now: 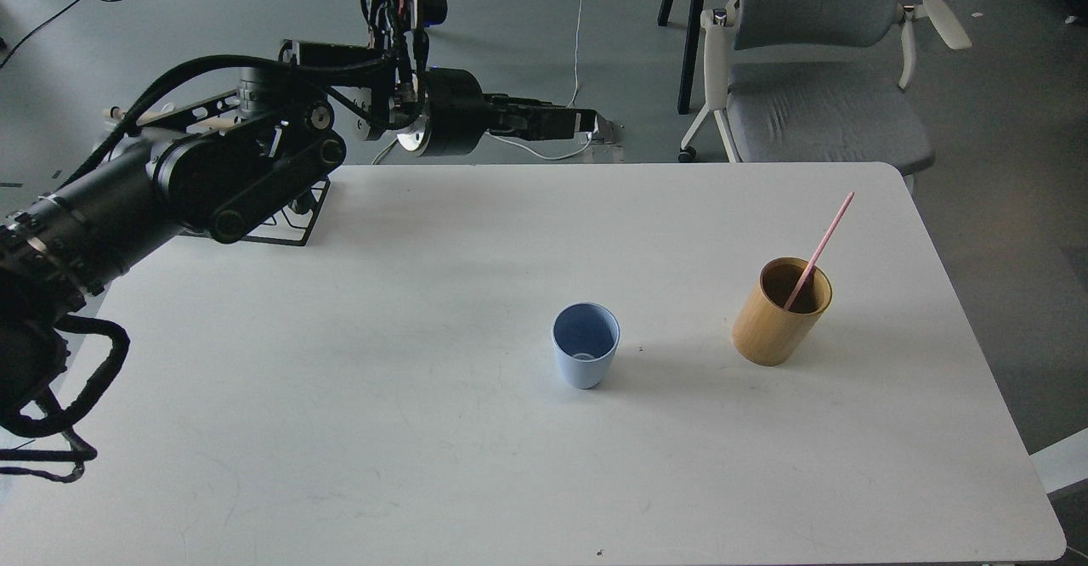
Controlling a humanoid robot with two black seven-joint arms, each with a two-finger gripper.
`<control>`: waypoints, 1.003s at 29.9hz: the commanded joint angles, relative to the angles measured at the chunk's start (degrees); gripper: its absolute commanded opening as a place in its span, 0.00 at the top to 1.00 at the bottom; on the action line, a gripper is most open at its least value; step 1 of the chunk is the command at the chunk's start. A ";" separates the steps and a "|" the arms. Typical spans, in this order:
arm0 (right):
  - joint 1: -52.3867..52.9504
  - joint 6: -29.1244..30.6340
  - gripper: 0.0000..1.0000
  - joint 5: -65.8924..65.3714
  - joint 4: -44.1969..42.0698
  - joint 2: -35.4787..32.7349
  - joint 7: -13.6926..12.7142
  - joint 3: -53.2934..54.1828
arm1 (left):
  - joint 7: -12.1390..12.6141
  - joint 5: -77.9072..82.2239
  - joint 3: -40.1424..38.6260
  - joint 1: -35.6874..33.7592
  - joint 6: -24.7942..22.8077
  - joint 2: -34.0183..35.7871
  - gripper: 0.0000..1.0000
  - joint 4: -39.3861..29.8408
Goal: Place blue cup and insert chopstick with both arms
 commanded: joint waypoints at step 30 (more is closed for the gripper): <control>-0.28 -21.94 0.02 -89.67 33.88 2.12 -6.72 -15.64 | 4.25 -91.37 -15.48 13.76 0.00 5.91 0.01 12.06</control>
